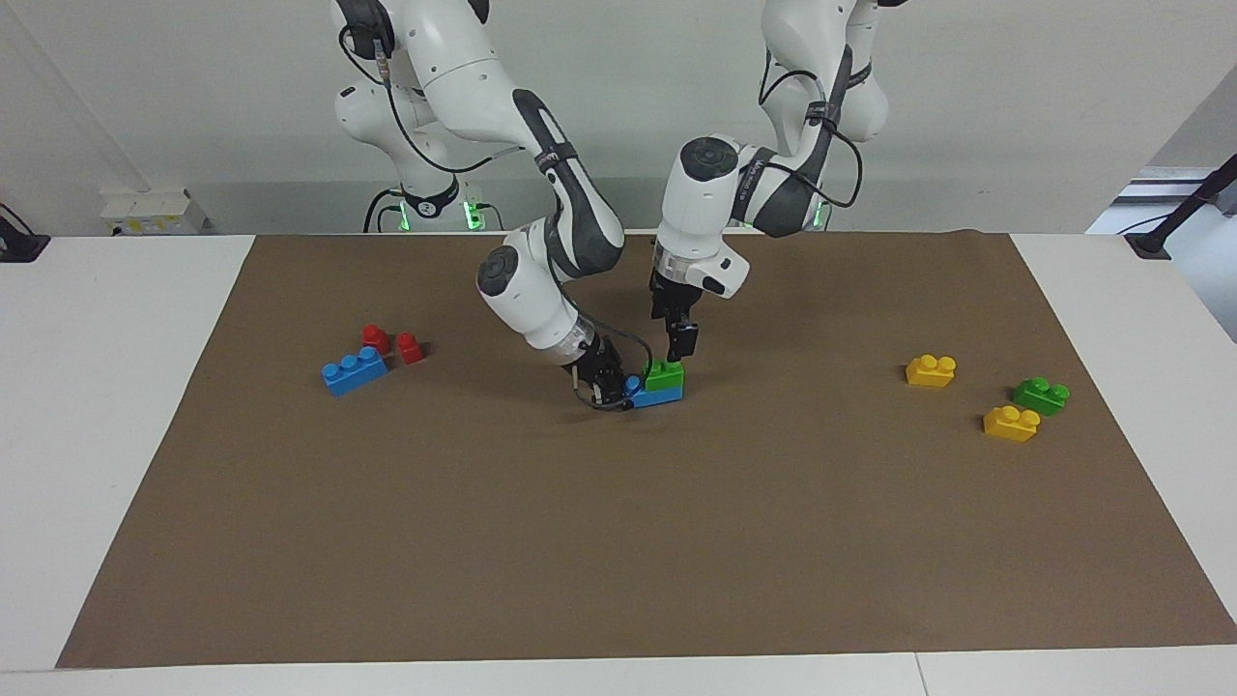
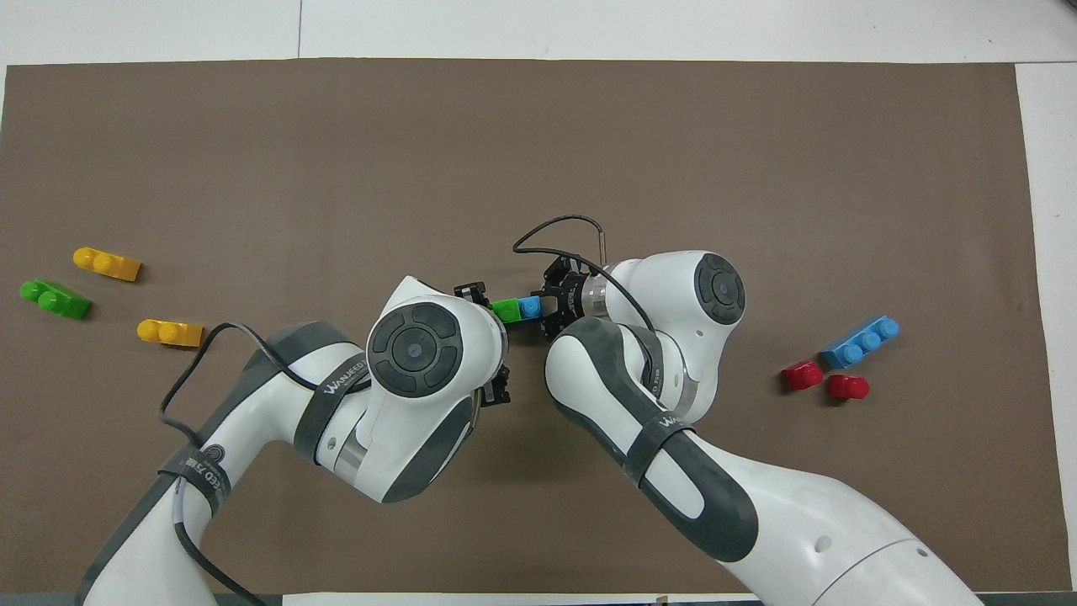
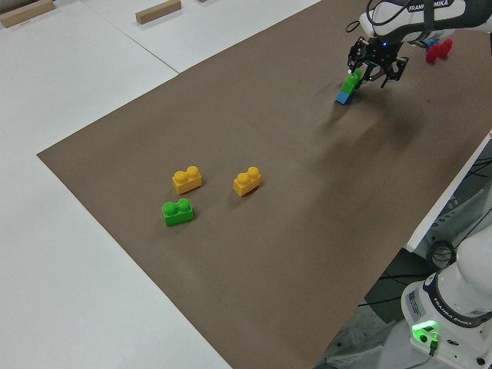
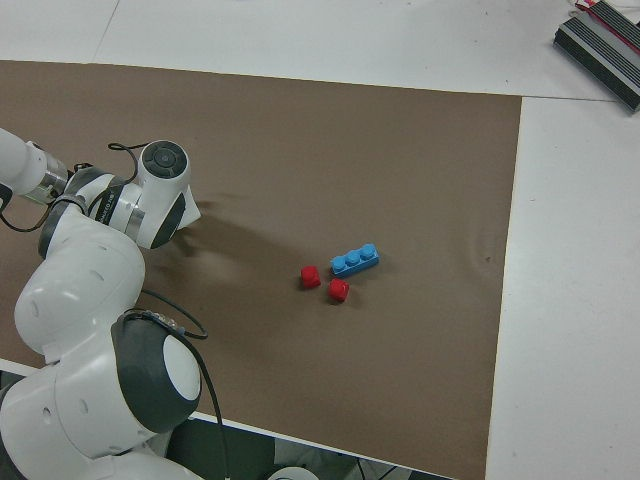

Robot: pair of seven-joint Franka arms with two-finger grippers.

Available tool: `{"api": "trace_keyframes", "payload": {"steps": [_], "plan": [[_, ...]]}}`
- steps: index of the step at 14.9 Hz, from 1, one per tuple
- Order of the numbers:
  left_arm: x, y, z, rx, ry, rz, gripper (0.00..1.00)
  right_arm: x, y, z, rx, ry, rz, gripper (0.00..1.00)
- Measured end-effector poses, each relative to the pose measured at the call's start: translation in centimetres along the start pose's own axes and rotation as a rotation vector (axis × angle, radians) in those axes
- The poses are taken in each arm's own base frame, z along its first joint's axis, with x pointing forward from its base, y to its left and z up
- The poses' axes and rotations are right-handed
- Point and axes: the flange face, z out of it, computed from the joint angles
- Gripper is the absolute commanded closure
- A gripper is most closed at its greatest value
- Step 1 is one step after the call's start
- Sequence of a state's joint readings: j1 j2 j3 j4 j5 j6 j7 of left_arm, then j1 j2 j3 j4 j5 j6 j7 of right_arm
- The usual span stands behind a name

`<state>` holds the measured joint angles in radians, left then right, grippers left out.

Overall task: Remove green block with left arm and hold with right
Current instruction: 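Close the left gripper on the green brick beside the right gripper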

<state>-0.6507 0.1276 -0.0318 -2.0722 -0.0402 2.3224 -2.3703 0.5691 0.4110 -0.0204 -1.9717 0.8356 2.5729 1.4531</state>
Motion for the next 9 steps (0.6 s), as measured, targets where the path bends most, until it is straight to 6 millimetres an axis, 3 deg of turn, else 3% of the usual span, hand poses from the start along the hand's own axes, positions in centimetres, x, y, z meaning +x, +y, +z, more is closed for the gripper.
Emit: {"api": "trace_keyframes", "payload": {"steps": [4,8,9], "plan": [[0.0,0.7,1.0,-0.015,0.007,0.001,0.00,0.3,0.0,0.2,-0.002,0.003,0.013,1.00],[-0.4,1.2,3.3,-0.021,0.031,0.011,0.00,0.4,0.0,0.1,0.003,0.004,0.019,1.00],[-0.5,1.4,3.6,-0.021,0.032,0.011,0.08,0.4,0.0,0.1,0.003,0.004,0.019,1.00]]}}
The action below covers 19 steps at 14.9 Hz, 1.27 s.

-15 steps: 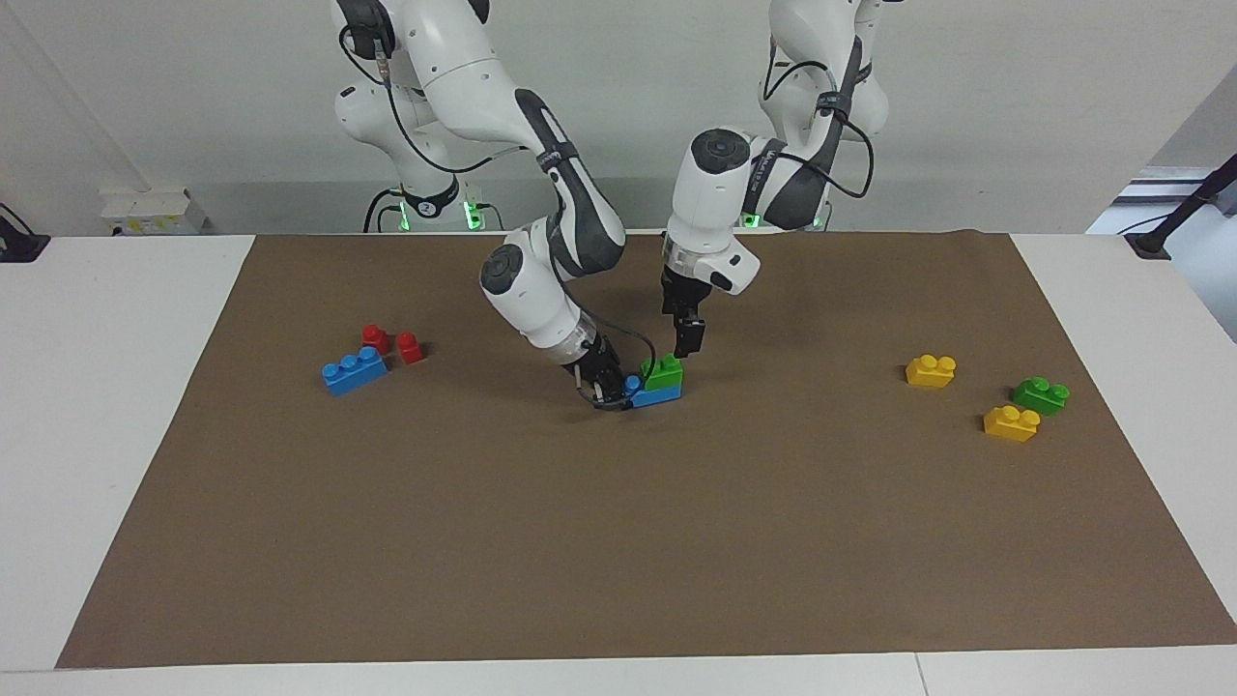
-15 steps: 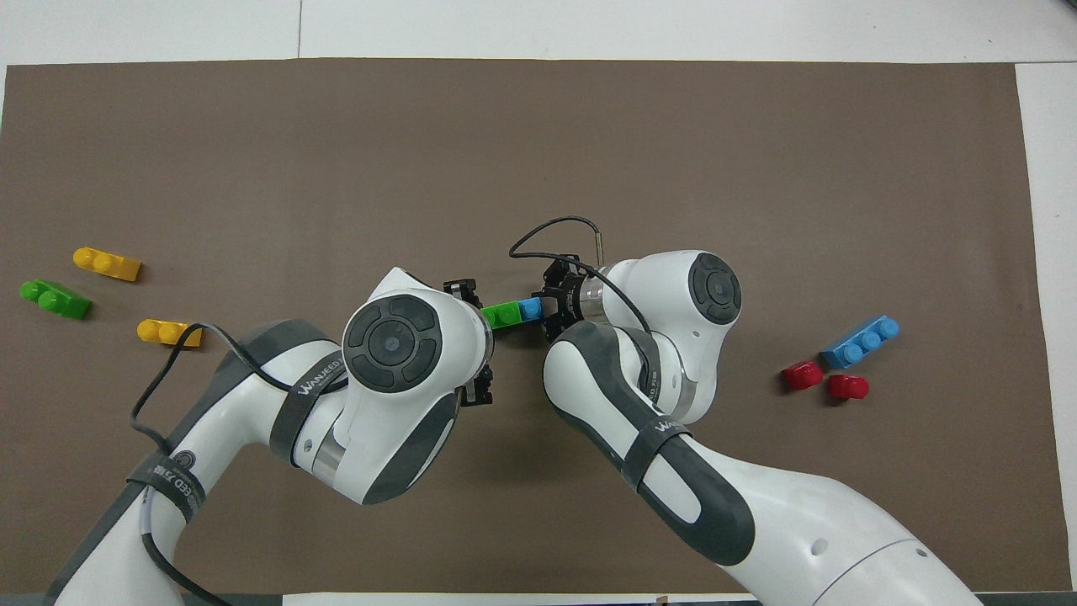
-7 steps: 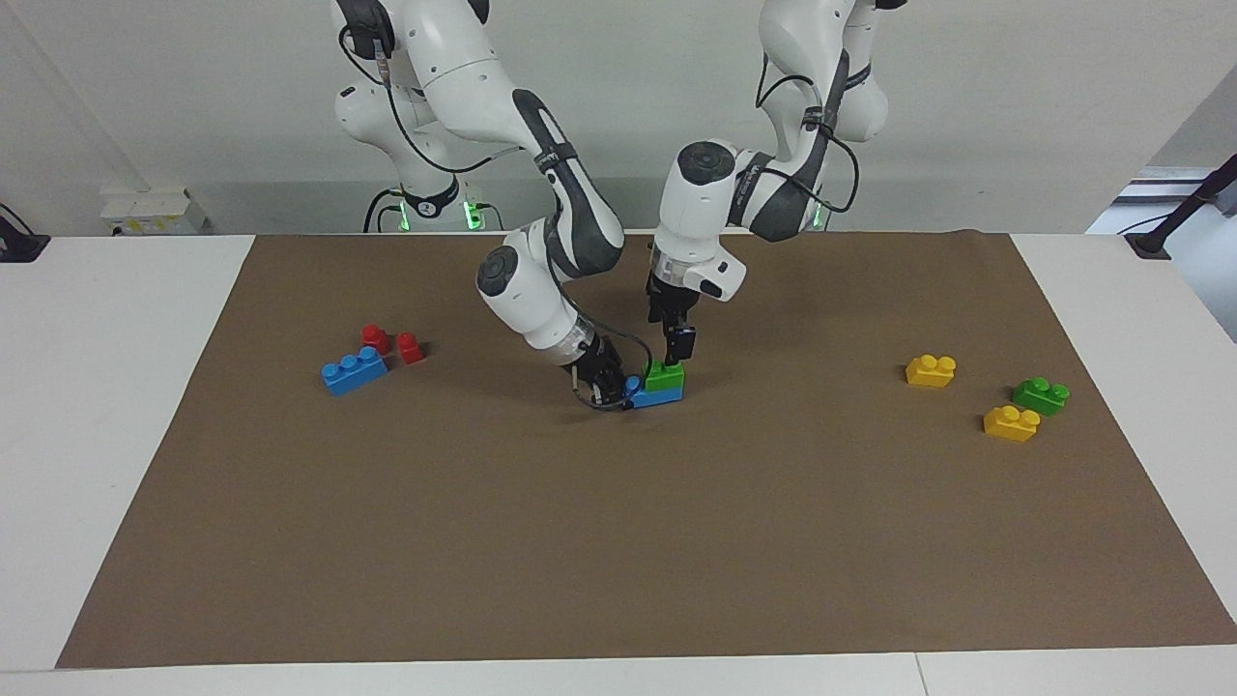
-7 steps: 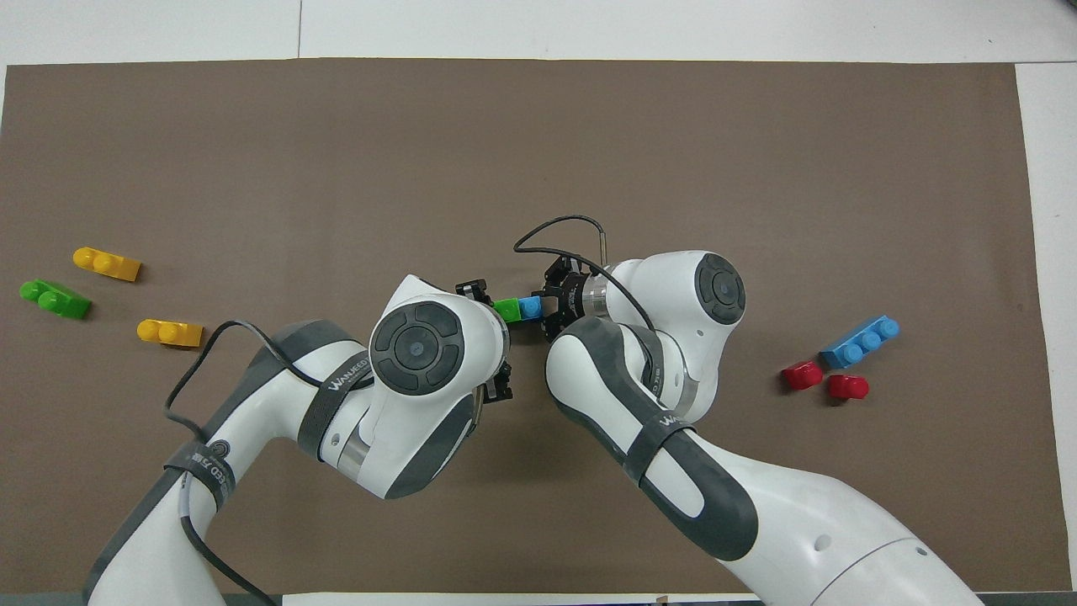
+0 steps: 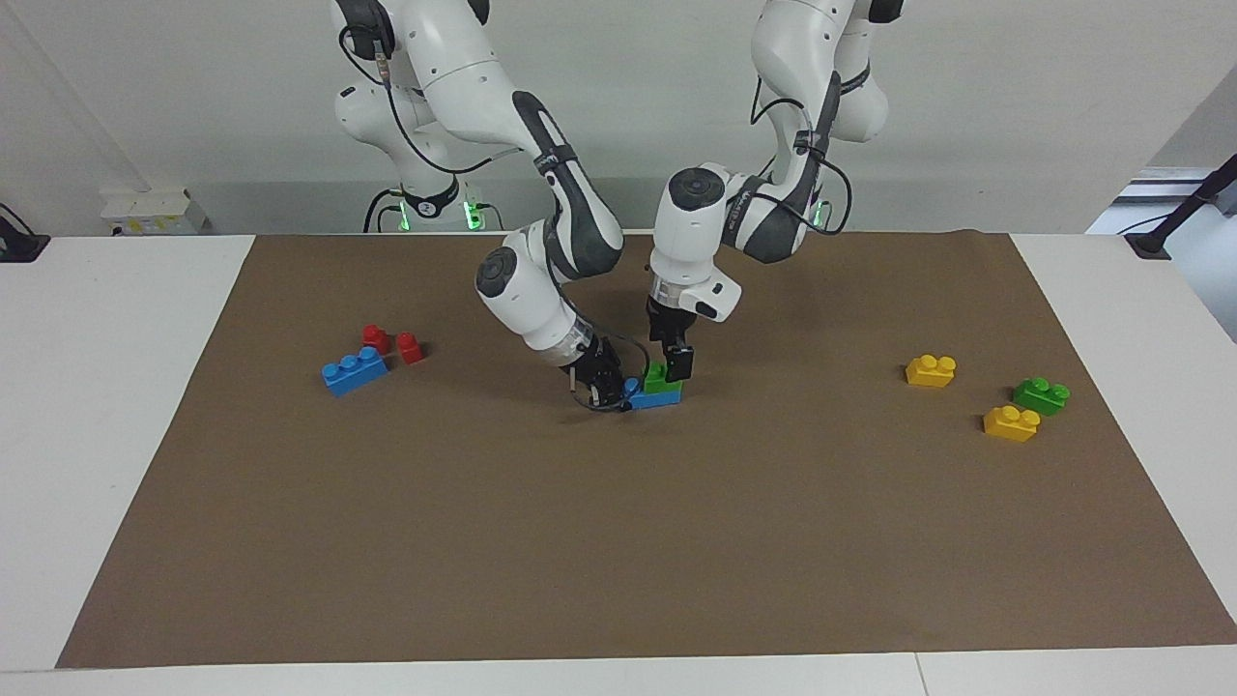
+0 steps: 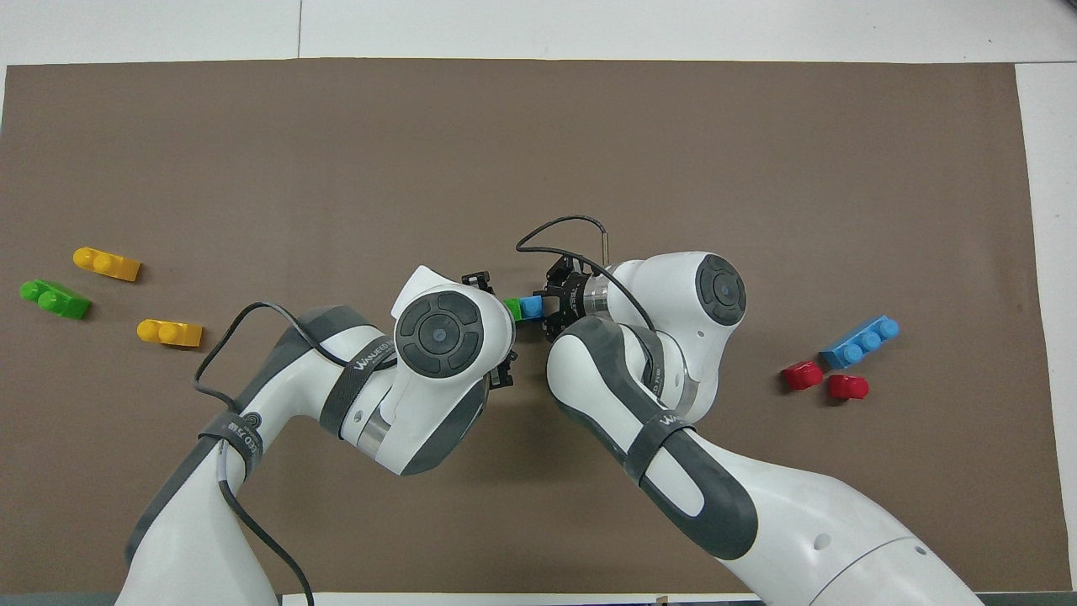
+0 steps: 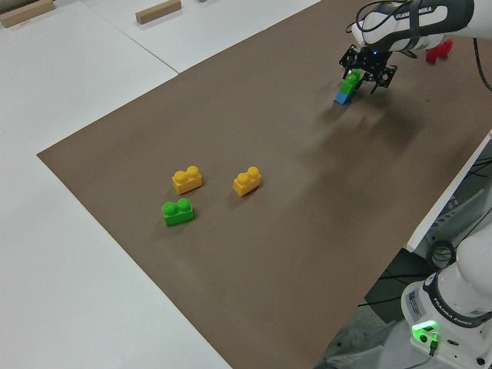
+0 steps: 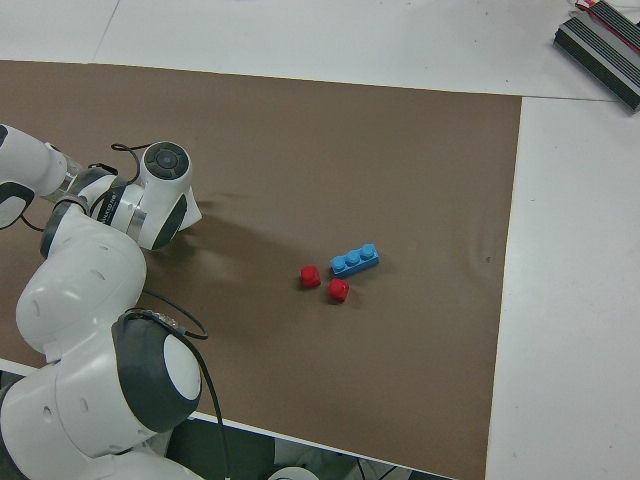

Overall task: Remove green block with left arm and hold with right
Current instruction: 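Close the left gripper on the green brick beside the right gripper, then pull the green brick off with the left gripper while the right gripper withdraws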

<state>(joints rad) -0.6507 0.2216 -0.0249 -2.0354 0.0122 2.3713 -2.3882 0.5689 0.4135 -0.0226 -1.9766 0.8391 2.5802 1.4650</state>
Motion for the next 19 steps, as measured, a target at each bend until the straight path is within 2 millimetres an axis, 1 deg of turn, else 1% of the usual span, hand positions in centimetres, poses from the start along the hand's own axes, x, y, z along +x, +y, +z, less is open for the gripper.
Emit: {"api": "trace_keyframes", "payload": {"steps": [1,2,3,4,6,9,13,15,17,19], "plan": [[-0.1,0.1,0.2,0.000,0.001,0.001,0.23,0.0,0.0,0.0,0.000,0.000,0.000,1.00],[-0.1,0.1,0.4,-0.003,0.005,0.006,0.35,0.0,0.0,0.0,0.001,0.000,0.000,1.00],[-0.1,0.1,0.4,-0.013,0.011,0.016,0.58,0.0,0.0,0.0,0.001,0.000,0.000,1.00],[-0.2,0.3,0.3,-0.025,0.013,0.023,1.00,0.0,0.0,0.0,0.001,0.000,0.000,1.00],[-0.3,0.4,0.2,-0.031,0.015,0.030,1.00,0.0,0.0,0.0,0.002,0.000,0.000,1.00],[-0.4,1.3,-0.7,-0.055,0.008,0.028,1.00,0.0,0.0,0.0,0.004,0.001,0.000,1.00],[-0.5,1.5,-1.1,-0.058,0.005,0.024,1.00,0.1,-0.1,-0.1,0.017,0.004,0.002,1.00],[-0.7,1.7,-1.6,-0.056,0.009,0.023,1.00,0.1,-0.1,-0.1,0.020,0.004,0.002,1.00],[-0.6,1.9,-3.0,-0.056,0.013,0.021,1.00,0.3,-0.2,-0.2,0.024,0.005,0.005,1.00],[-0.1,2.1,-5.1,-0.052,0.024,0.028,1.00,0.4,-0.3,-0.3,0.026,0.006,0.006,1.00]]}}
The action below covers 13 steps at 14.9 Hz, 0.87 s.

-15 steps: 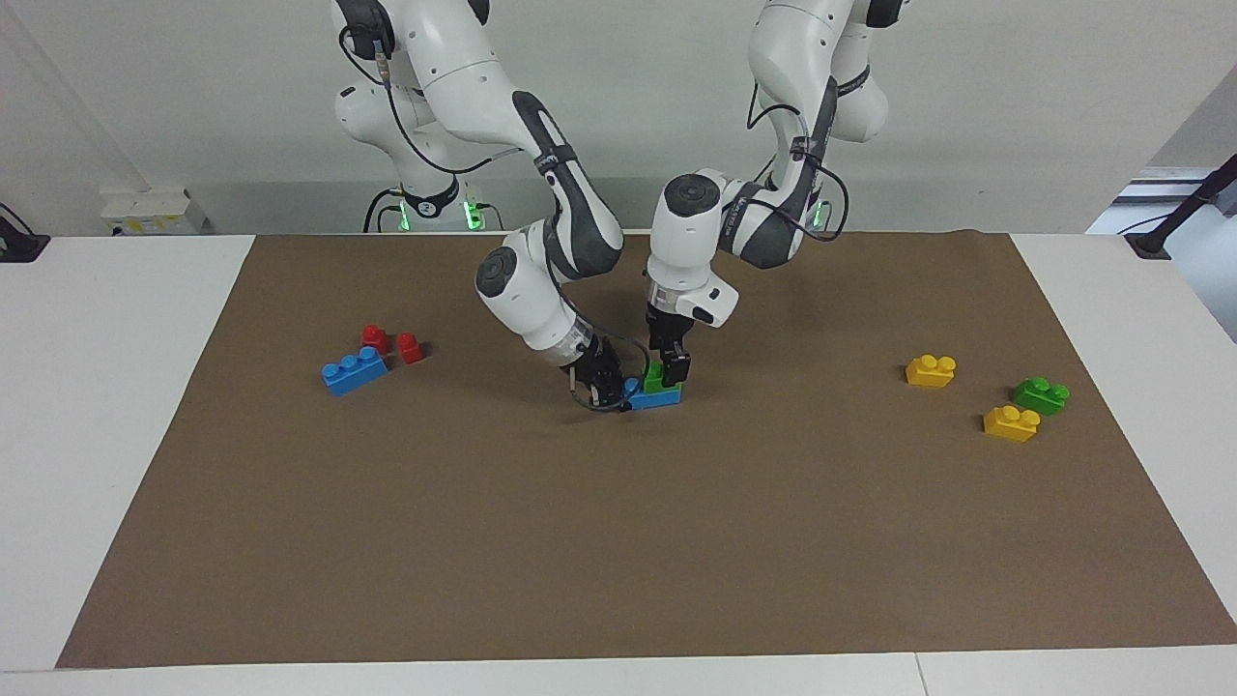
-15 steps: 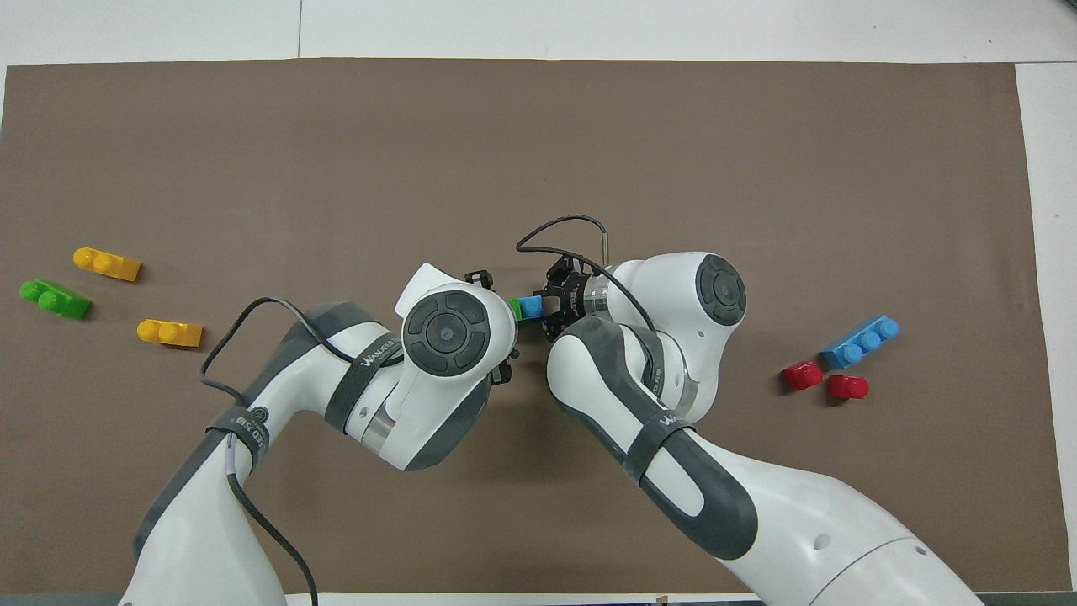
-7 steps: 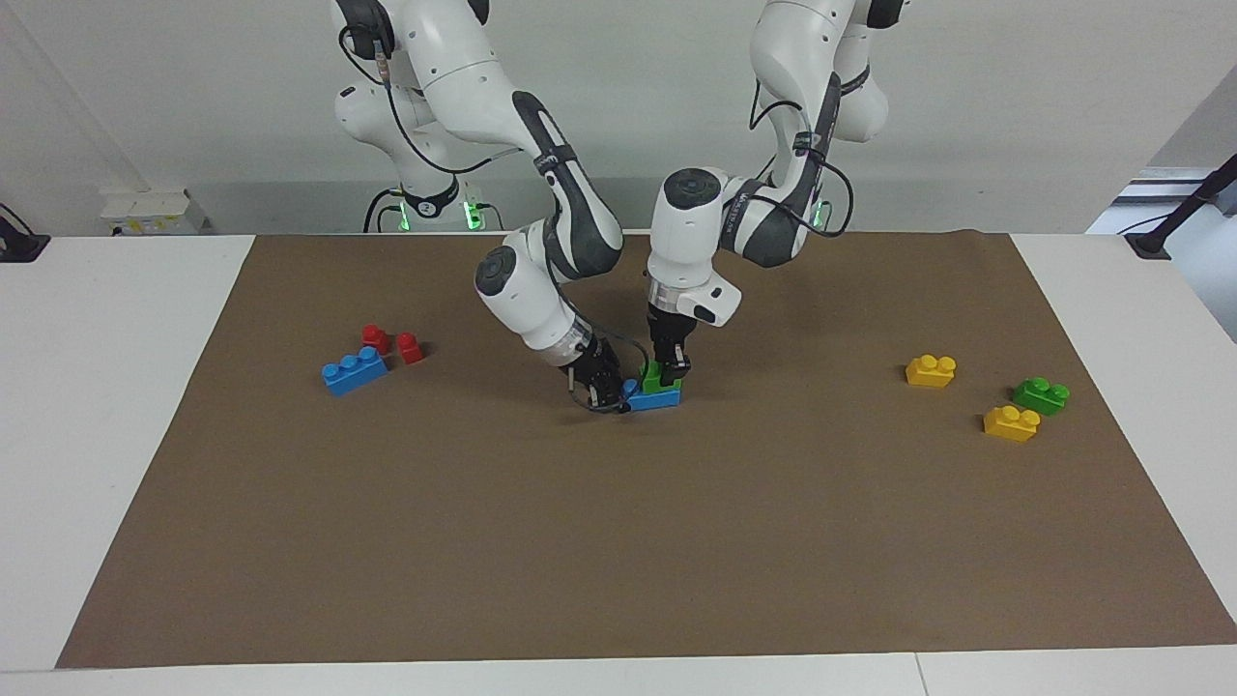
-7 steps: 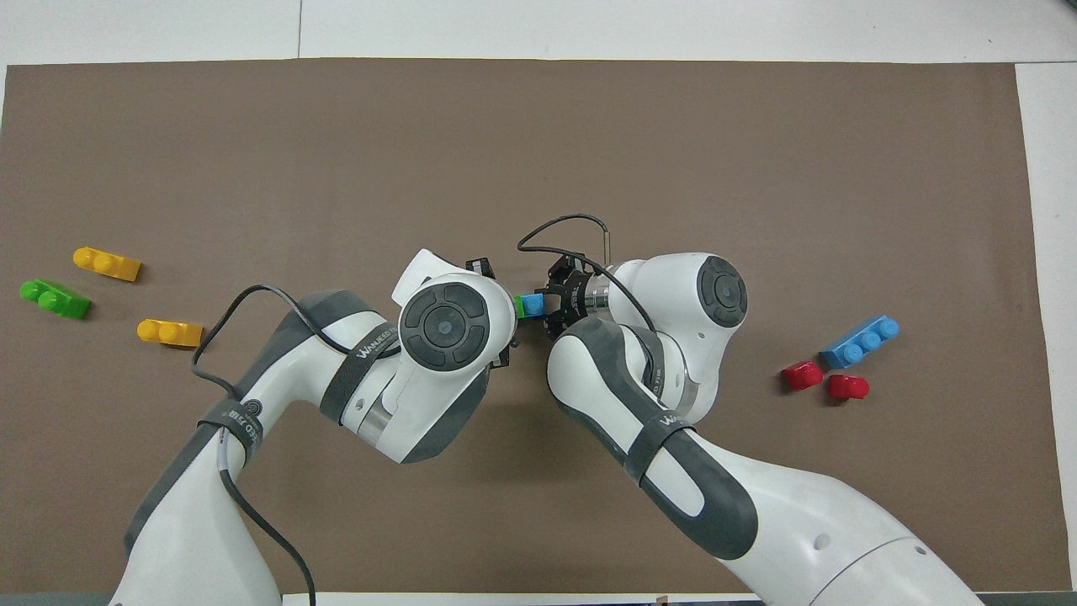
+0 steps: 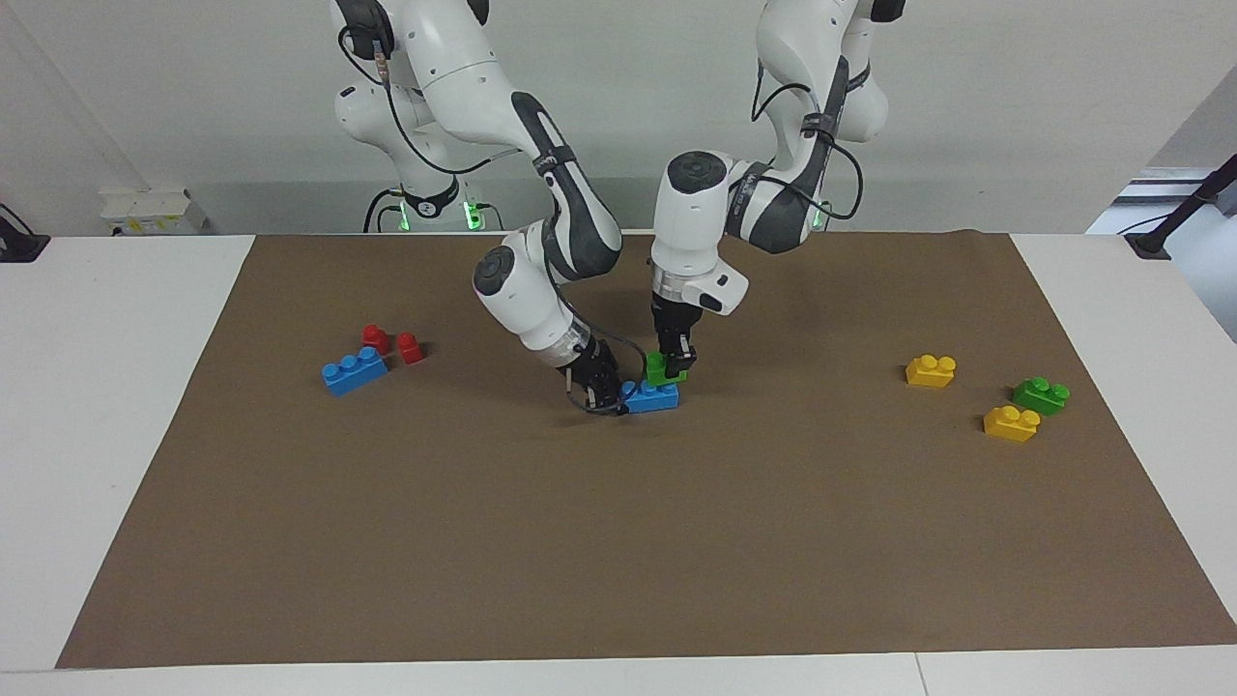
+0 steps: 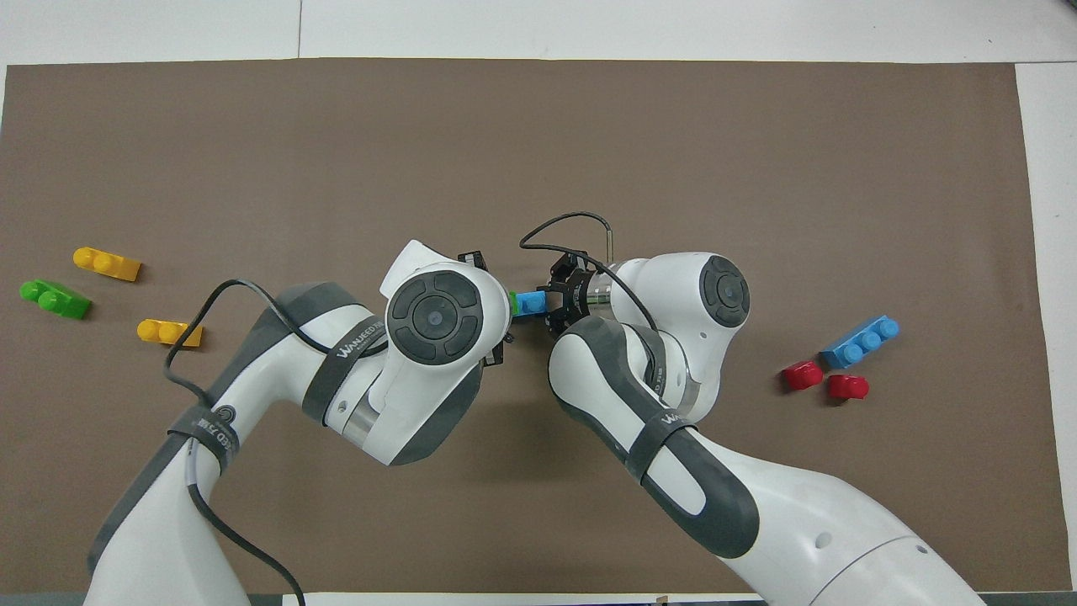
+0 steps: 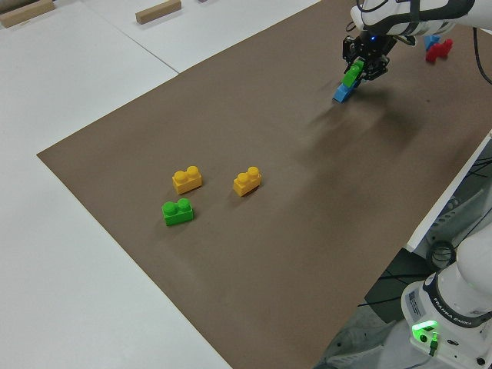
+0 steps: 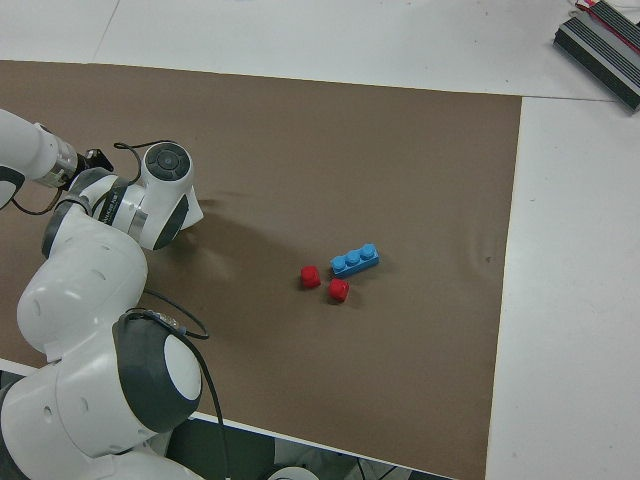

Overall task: Remove green block with left arm and hold with right
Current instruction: 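Pull the green brick off with the left gripper while the right gripper withdraws, then set the blue brick by the red bricks while the left gripper carries green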

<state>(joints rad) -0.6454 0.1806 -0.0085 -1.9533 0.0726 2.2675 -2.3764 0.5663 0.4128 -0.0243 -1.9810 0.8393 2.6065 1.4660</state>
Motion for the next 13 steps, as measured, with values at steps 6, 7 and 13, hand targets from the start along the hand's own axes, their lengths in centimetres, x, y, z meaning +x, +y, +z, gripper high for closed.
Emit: {"api": "trace_keyframes", "payload": {"steps": [6,7,13], "plan": [[5.3,2.5,-6.2,0.018,0.026,0.076,1.00,4.4,-3.0,-2.5,0.014,0.009,-0.017,1.00],[6.4,3.1,-6.8,0.028,0.026,0.102,1.00,6.6,-4.4,-4.0,-0.004,0.012,-0.045,1.00],[15.1,7.9,-8.3,0.069,-0.017,0.291,1.00,24.8,-8.6,-16.6,-0.094,0.015,-0.188,1.00]]}}
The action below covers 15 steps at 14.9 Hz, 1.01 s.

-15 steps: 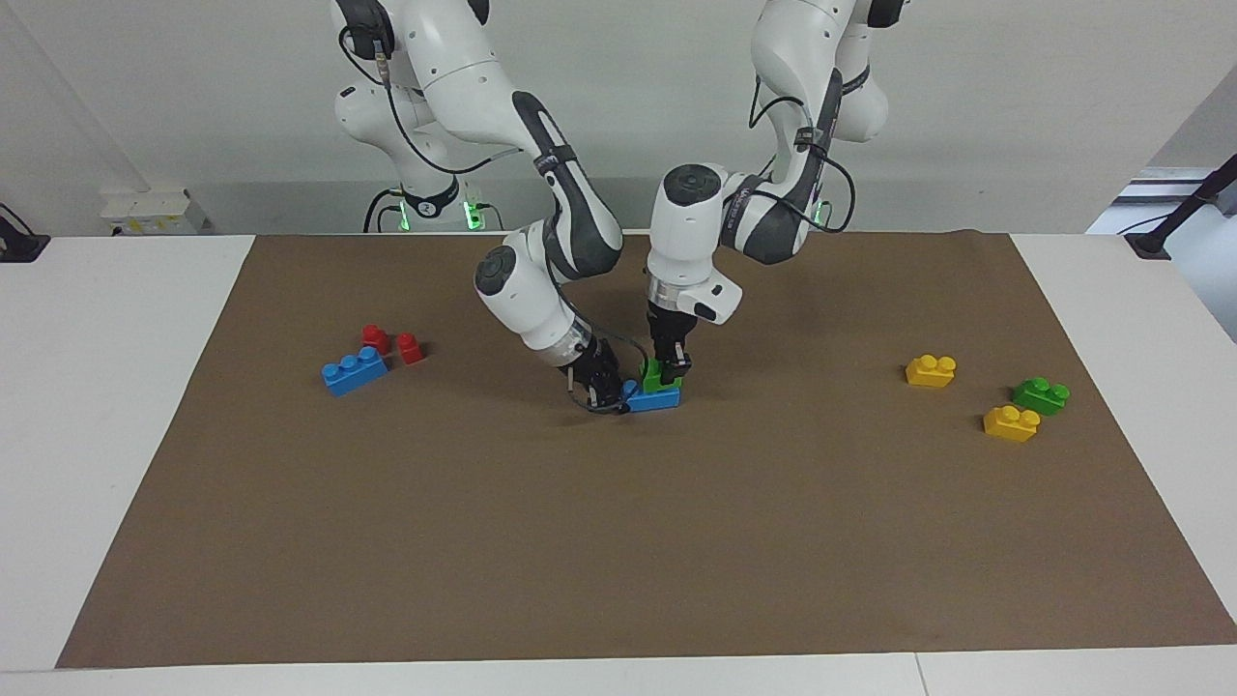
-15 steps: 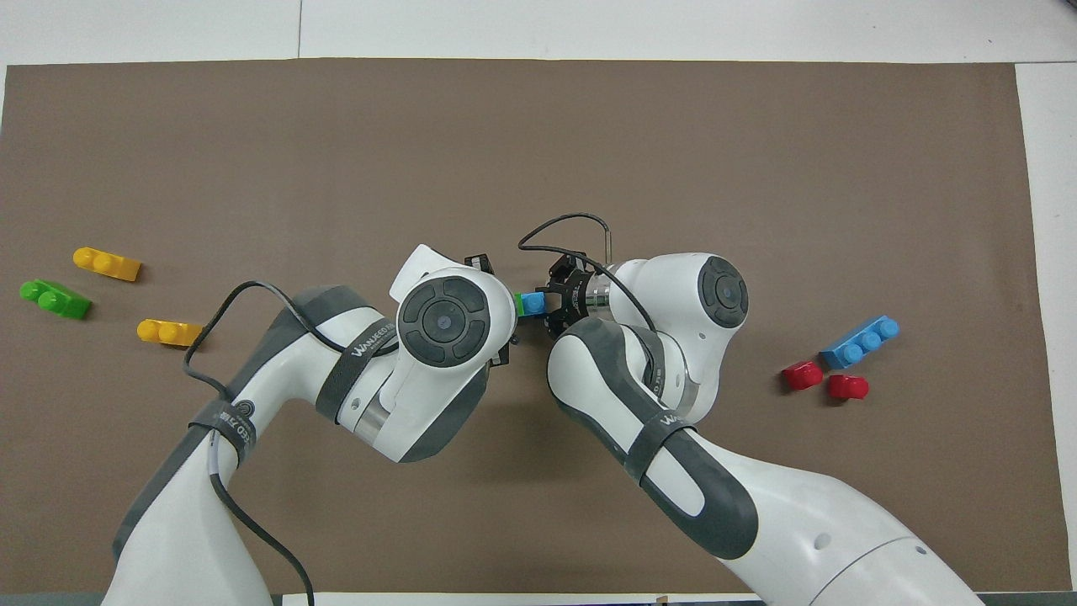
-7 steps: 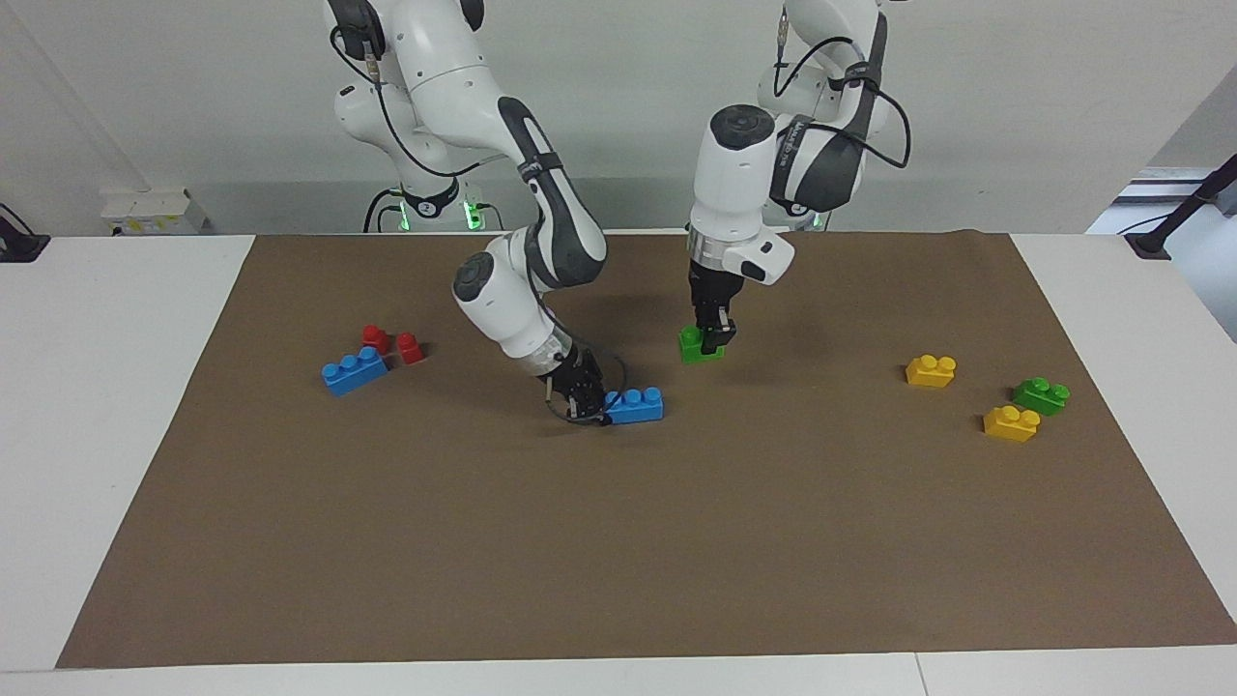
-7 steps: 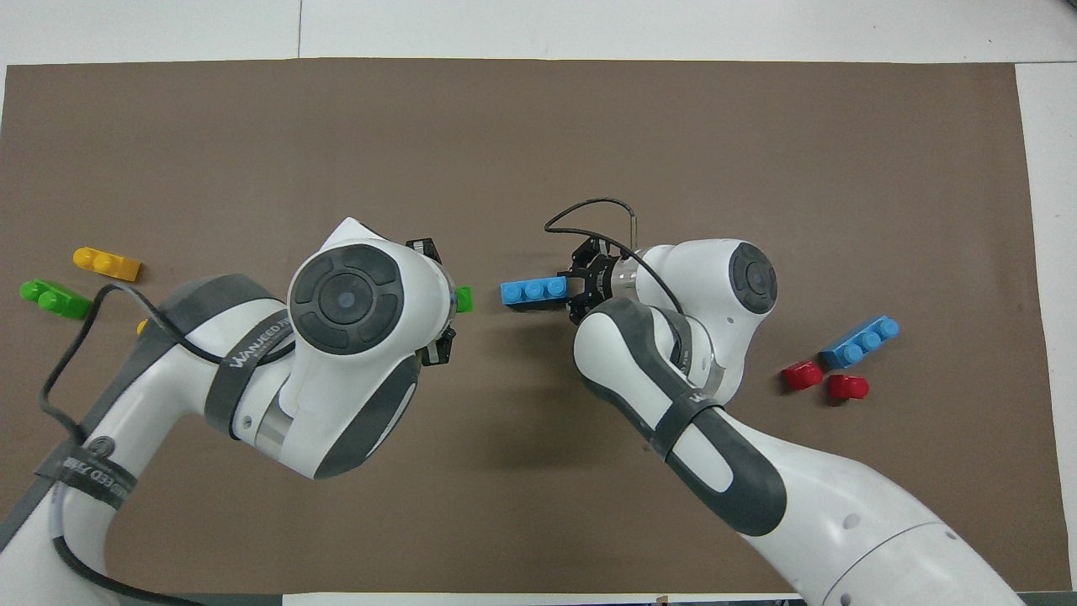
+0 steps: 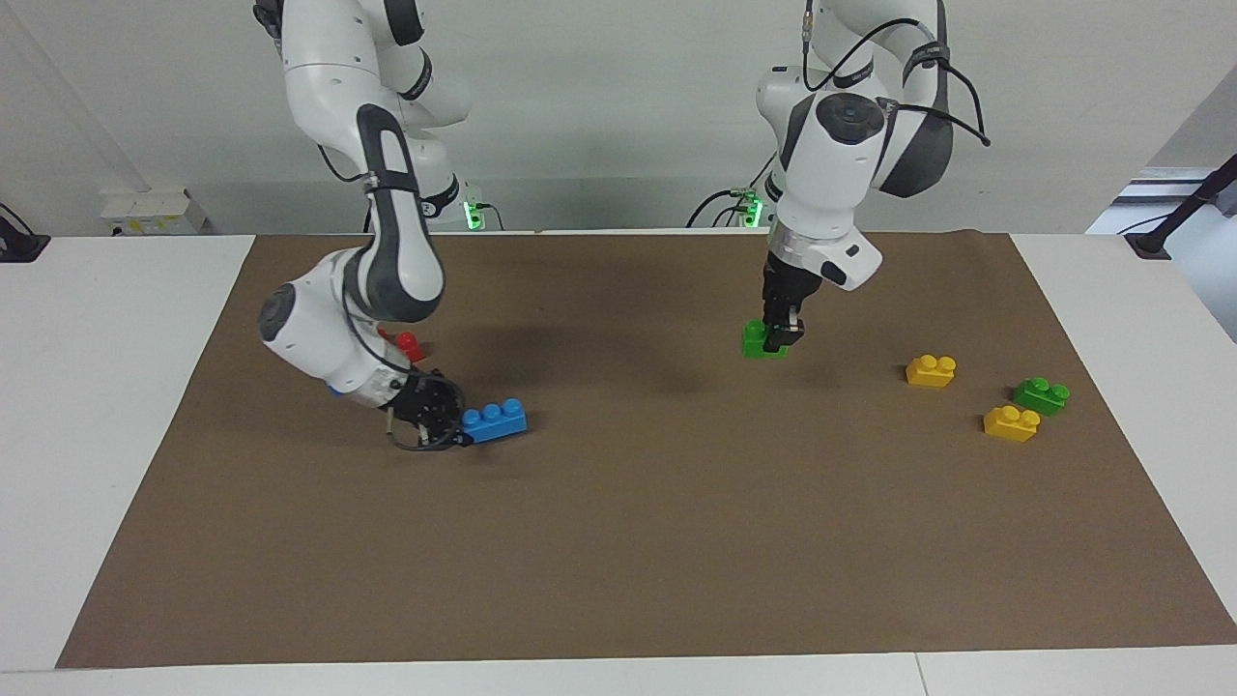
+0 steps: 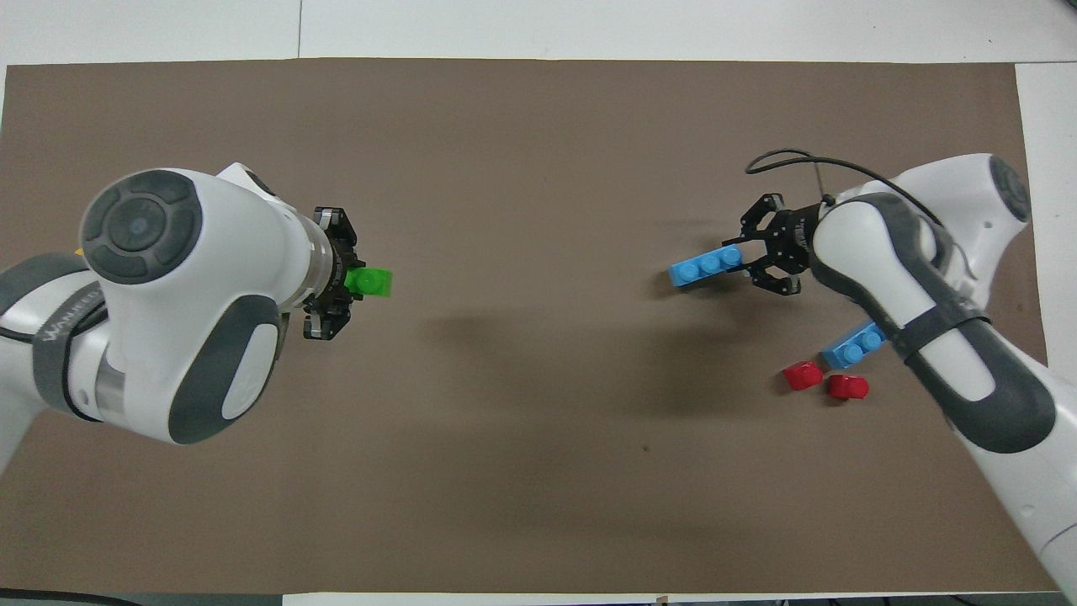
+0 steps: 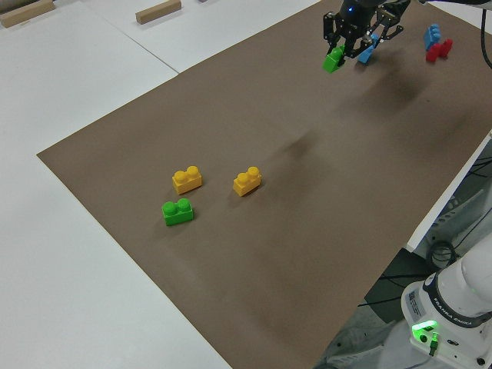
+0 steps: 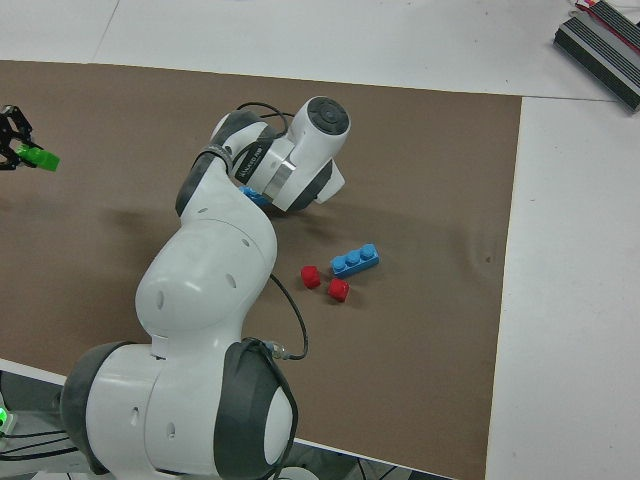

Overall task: Remove green block with left arm and hold with right
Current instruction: 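Set the blue brick by the red bricks while the left gripper carries green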

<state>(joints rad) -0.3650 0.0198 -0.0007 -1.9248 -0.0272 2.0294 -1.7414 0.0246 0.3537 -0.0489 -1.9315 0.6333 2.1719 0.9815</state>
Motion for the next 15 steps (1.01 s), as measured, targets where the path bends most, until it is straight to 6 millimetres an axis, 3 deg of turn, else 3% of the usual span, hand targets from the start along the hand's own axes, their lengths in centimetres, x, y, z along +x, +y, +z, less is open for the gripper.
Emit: {"api": "trace_keyframes", "payload": {"steps": [3,8,9,10,12,14,15], "plan": [[5.0,0.6,0.0,0.011,-0.002,0.072,1.00,5.2,1.8,-2.4,-0.002,-0.027,0.010,1.00],[12.3,0.8,-0.4,0.001,-0.027,0.156,1.00,10.1,4.5,-3.9,0.003,-0.047,0.029,0.96],[13.6,0.8,-0.4,-0.004,-0.026,0.171,1.00,10.4,4.8,-3.8,-0.001,-0.050,0.035,0.74],[14.9,0.8,-0.4,-0.010,-0.023,0.189,1.00,10.4,5.0,-3.5,-0.006,-0.052,0.038,0.42],[16.8,0.9,0.1,-0.014,-0.020,0.225,1.00,10.2,5.2,-3.1,-0.014,-0.055,0.038,0.13],[18.4,1.4,1.5,-0.021,-0.014,0.249,1.00,10.0,5.2,-2.9,-0.017,-0.056,0.035,0.02],[19.1,1.7,2.3,-0.022,-0.012,0.254,1.00,9.9,5.2,-3.0,-0.017,-0.055,0.033,0.01]]}}
